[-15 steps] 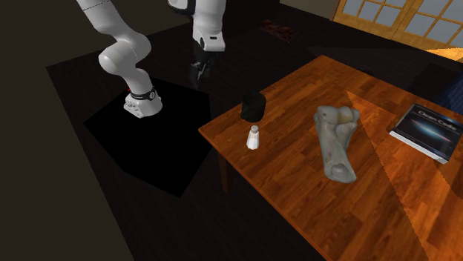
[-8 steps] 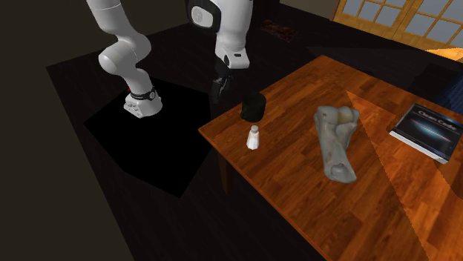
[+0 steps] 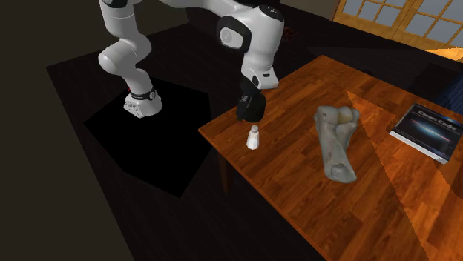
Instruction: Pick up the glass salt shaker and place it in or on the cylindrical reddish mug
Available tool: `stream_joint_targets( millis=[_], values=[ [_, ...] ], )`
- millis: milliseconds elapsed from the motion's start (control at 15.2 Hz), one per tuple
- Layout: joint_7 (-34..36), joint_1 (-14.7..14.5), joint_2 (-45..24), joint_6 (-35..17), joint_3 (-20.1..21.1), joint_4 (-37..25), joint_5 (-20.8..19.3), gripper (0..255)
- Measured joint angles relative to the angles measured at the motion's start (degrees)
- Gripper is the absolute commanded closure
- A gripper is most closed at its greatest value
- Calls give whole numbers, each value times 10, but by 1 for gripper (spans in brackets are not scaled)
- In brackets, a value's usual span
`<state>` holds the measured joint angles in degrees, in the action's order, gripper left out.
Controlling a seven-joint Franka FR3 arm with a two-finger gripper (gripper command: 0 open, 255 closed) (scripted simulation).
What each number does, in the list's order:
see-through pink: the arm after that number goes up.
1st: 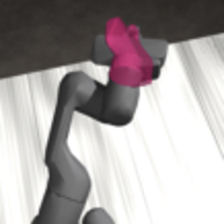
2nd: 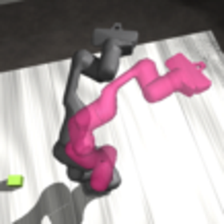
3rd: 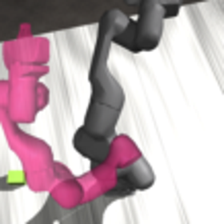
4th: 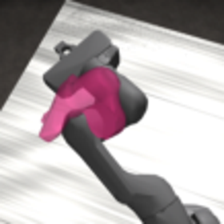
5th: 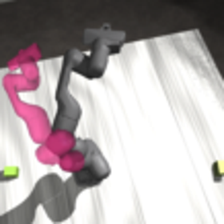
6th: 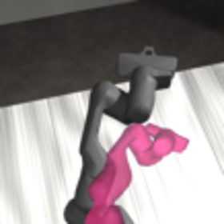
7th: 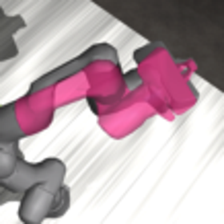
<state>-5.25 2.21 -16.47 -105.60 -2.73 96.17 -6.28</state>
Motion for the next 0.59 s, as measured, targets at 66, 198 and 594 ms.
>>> stream_joint_targets(
  millis=[66,198,594],
  values=[
    [-5,3,-24,2,-1,-28,2,0],
    [-9,4,-78,15,0,-97,6,0],
    [-11,7,-119,-7,0,-119,7,0]
  ],
)
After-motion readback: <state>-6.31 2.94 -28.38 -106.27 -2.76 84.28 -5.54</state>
